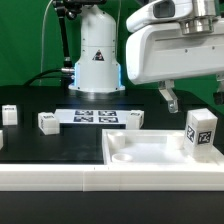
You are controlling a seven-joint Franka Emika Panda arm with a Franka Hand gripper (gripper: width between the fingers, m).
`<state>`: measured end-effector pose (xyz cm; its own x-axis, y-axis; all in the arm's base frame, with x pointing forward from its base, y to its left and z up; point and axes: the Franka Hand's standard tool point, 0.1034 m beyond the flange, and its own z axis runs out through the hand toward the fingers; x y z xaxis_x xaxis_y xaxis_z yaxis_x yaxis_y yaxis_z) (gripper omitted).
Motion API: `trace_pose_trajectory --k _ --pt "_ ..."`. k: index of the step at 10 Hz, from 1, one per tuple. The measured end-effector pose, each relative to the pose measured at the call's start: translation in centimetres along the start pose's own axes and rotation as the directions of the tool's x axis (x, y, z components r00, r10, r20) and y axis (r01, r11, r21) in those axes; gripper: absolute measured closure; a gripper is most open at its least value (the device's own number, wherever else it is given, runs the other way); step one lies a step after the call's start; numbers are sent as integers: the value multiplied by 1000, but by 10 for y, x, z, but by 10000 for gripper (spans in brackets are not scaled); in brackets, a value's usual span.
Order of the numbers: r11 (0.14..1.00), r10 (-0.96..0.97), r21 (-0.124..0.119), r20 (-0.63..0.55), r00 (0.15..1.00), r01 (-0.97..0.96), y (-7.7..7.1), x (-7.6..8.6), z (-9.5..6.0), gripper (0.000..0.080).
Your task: Assemble one leg
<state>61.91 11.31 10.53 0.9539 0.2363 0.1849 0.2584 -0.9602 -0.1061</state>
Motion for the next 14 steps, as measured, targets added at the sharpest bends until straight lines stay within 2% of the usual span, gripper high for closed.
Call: trace_pose_trajectory --k 3,5,7,9,11,14 --pt "999 22 29 152 988 -27 3 12 -4 150" --pt "999 16 38 173 985 -23 4 17 -2 150" --pt "999 17 37 171 985 -24 5 17 -2 150" --pt "997 73 13 105 992 -75 10 22 6 150" --pt "997 78 11 89 993 -79 10 19 14 150" --pt "999 50 12 92 995 -51 15 17 17 173"
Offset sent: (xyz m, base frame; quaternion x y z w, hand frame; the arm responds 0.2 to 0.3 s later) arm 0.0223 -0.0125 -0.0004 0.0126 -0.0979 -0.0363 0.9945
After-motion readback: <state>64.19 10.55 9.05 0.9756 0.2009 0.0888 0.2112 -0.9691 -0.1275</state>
